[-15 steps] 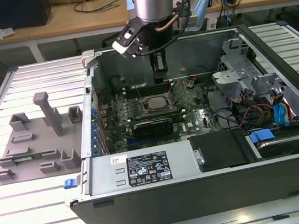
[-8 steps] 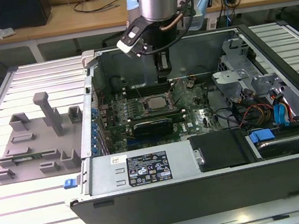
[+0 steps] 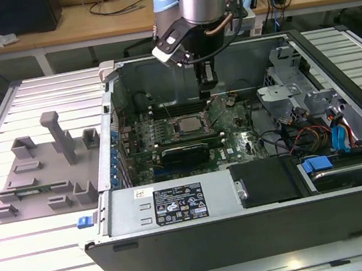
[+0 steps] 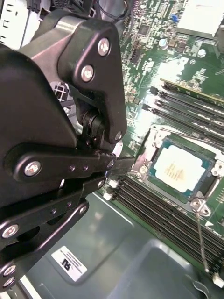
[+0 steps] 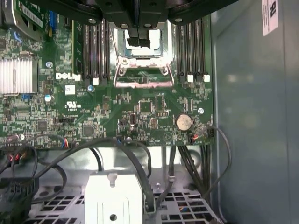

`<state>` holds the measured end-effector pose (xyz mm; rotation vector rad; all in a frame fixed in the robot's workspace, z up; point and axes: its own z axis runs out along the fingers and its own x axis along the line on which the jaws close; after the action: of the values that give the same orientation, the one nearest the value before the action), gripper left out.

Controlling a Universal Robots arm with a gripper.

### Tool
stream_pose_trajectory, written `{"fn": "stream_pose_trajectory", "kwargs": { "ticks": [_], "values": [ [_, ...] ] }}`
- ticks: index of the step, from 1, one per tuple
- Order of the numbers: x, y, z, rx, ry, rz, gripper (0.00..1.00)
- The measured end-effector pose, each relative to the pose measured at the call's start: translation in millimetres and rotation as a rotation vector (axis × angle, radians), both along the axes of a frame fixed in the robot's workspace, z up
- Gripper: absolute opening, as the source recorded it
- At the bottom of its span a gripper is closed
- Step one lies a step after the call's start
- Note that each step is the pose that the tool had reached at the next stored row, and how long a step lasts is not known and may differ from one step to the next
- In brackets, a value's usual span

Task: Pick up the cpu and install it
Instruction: 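Close the cpu cover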

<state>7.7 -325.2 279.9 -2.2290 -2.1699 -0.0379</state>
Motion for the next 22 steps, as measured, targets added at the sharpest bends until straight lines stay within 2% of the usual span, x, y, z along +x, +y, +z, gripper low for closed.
{"fn": "stream_pose_trajectory", "kwargs": {
  "ticks": [13, 17, 22],
  "values": [
    [16.2, 0.0, 0.0, 0.0001, 0.0, 0.0, 0.11],
    [28.4, 0.0, 0.0, 0.0001, 0.0, 0.0, 0.11],
    [34.8, -0.1, 0.0, 0.0001, 0.0001, 0.0, 0.11]
  ]
}}
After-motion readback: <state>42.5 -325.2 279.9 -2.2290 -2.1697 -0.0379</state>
